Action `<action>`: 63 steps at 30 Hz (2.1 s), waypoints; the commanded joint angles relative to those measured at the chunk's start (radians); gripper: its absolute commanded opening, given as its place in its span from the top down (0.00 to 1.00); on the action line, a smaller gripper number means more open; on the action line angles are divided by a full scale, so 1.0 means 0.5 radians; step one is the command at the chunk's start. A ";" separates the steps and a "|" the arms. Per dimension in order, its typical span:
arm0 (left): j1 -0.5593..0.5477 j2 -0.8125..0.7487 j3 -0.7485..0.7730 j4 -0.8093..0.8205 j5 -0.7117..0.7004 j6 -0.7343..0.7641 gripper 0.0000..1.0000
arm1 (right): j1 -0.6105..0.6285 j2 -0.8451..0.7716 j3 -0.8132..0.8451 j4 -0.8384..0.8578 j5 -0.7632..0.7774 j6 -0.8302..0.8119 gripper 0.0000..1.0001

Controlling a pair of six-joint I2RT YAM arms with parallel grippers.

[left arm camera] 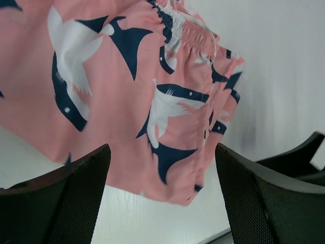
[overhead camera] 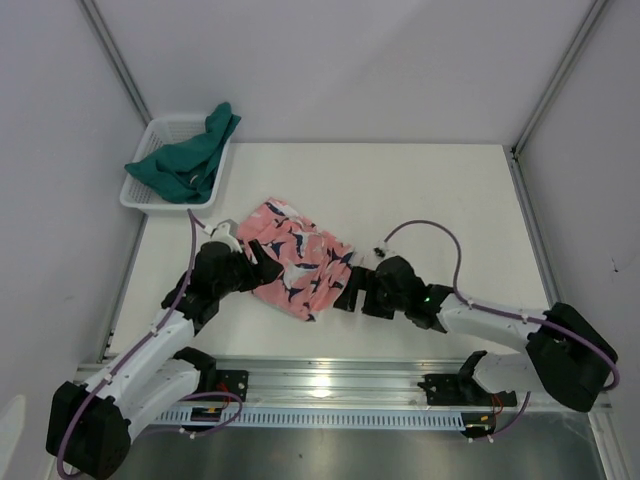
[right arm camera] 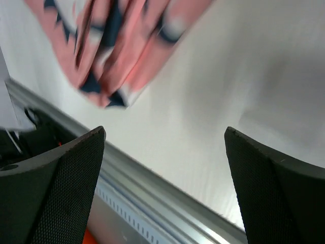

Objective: Fold and stack the shorts
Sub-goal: Neatly place the folded shorts to the corner

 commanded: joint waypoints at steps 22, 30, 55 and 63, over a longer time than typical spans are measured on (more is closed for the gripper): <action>0.307 0.226 0.235 0.034 0.109 0.181 0.14 | -0.060 0.873 0.314 0.584 0.001 0.542 0.01; 0.298 0.337 0.171 0.129 0.149 0.184 0.15 | 0.087 1.091 0.578 0.416 0.373 0.745 0.01; 0.295 0.358 0.238 0.113 0.036 0.257 0.15 | -0.649 1.208 1.100 -0.940 0.195 -0.955 0.92; 0.374 0.827 0.432 0.398 0.290 0.316 0.14 | -0.858 1.061 1.069 -0.741 -0.105 -0.983 0.25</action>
